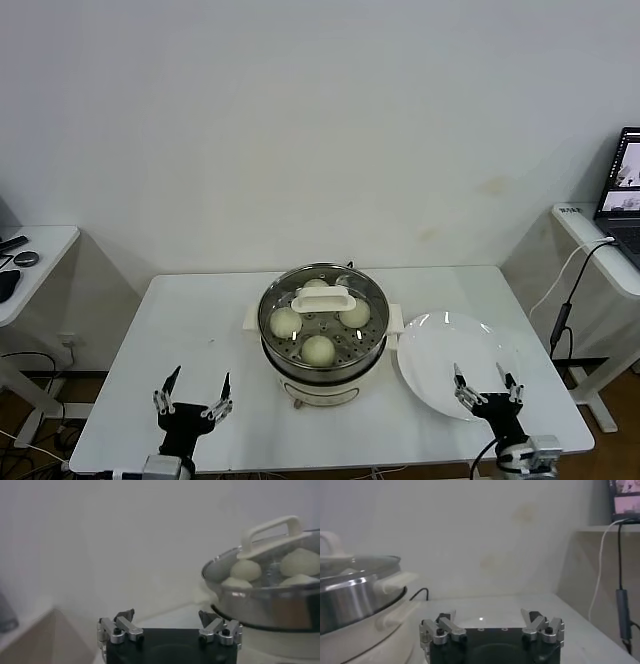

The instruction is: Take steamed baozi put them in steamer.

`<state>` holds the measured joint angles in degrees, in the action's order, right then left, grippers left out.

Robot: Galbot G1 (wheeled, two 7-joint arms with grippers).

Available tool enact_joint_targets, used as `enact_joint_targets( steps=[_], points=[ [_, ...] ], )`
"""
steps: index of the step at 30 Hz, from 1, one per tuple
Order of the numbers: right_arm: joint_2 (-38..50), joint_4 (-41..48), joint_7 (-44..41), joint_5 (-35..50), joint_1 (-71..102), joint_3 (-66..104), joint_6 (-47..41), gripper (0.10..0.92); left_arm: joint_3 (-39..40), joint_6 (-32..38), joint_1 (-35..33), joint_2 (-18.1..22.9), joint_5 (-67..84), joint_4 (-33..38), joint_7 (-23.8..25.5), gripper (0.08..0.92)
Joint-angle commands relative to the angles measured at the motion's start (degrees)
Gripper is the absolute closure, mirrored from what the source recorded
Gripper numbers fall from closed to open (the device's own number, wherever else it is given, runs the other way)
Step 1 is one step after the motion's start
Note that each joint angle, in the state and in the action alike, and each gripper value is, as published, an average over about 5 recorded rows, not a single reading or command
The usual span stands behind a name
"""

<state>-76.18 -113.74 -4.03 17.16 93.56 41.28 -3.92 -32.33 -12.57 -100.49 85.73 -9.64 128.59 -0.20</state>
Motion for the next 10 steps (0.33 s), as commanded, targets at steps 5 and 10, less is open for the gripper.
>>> enact_joint_targets(
  steps=[5,10],
  points=[
    [1.14,-4.67,0.01,-1.88,3.96,0.88,-3.65,0.203,-0.52,0.80,-7.18,0.87,7.07,2.85,-0.27,0.177],
    [1.84,-4.78,-0.26,-2.05,3.48,0.54,-4.57,0.203,-0.32,0.48,-7.47,0.96,6.79,2.94,-0.27,0.177]
  ],
)
